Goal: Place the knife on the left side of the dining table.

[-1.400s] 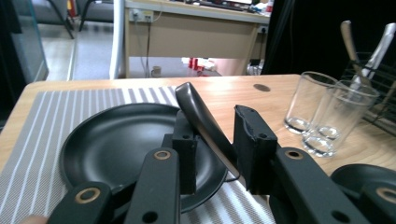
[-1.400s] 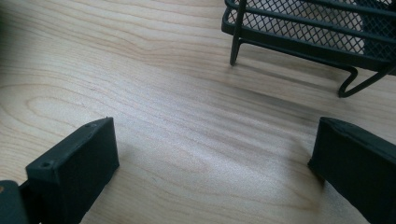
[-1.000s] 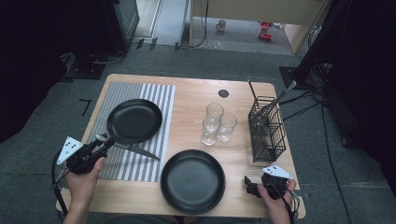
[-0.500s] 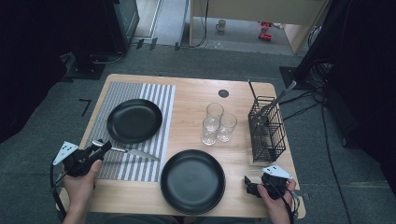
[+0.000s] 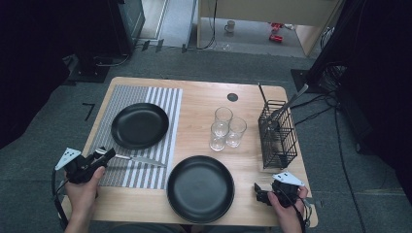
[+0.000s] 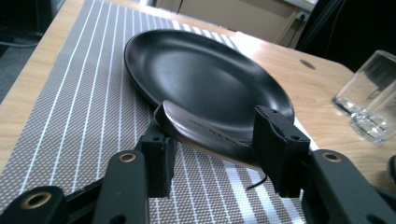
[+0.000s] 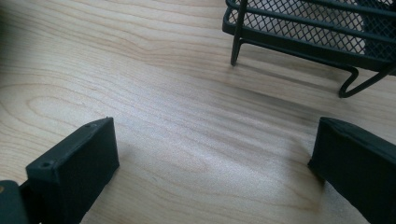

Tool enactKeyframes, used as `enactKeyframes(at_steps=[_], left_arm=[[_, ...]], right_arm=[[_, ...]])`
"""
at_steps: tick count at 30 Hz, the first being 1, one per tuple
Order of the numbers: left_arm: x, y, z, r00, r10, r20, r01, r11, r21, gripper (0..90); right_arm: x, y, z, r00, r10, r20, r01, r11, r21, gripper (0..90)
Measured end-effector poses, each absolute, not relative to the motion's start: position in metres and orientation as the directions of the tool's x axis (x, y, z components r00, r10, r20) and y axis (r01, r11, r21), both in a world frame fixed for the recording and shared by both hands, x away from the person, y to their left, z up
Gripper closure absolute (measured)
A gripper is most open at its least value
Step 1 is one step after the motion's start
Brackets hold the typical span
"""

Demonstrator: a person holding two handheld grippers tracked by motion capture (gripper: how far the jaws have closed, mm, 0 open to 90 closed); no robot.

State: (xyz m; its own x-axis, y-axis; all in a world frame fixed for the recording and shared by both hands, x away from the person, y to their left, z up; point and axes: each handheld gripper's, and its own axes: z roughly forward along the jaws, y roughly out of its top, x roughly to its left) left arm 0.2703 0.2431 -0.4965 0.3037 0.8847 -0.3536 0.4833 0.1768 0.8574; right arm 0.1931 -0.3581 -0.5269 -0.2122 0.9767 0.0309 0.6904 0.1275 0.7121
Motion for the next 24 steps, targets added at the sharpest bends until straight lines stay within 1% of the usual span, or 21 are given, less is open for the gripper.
enactKeyframes(at_steps=[6,8,13,17,20,24], left_arm=[[0.272,0.244,-0.499,0.278,0.901,-0.332,0.500,0.160,0.851,45.8],[0.272,0.244,-0.501,0.260,0.917,-0.304,0.504,0.139,0.853,45.3],[0.272,0.247,-0.506,0.238,0.911,-0.336,0.527,0.170,0.833,45.3],[0.273,0.247,-0.509,0.219,0.915,-0.339,0.541,0.176,0.822,44.6],[0.273,0.246,-0.509,0.215,0.917,-0.336,0.543,0.174,0.821,44.5],[0.274,0.245,-0.510,0.200,0.930,-0.309,0.550,0.155,0.821,44.3]], right_arm=[[0.193,-0.358,-0.527,-0.214,0.976,0.030,0.690,0.129,0.712,0.5],[0.193,-0.358,-0.527,-0.214,0.976,0.030,0.690,0.129,0.712,0.5],[0.193,-0.358,-0.527,-0.214,0.976,0.029,0.690,0.130,0.712,0.5],[0.193,-0.358,-0.527,-0.215,0.976,0.029,0.690,0.130,0.712,0.5],[0.193,-0.358,-0.527,-0.216,0.976,0.029,0.690,0.131,0.712,0.5],[0.193,-0.358,-0.527,-0.216,0.976,0.029,0.690,0.132,0.712,0.5]])
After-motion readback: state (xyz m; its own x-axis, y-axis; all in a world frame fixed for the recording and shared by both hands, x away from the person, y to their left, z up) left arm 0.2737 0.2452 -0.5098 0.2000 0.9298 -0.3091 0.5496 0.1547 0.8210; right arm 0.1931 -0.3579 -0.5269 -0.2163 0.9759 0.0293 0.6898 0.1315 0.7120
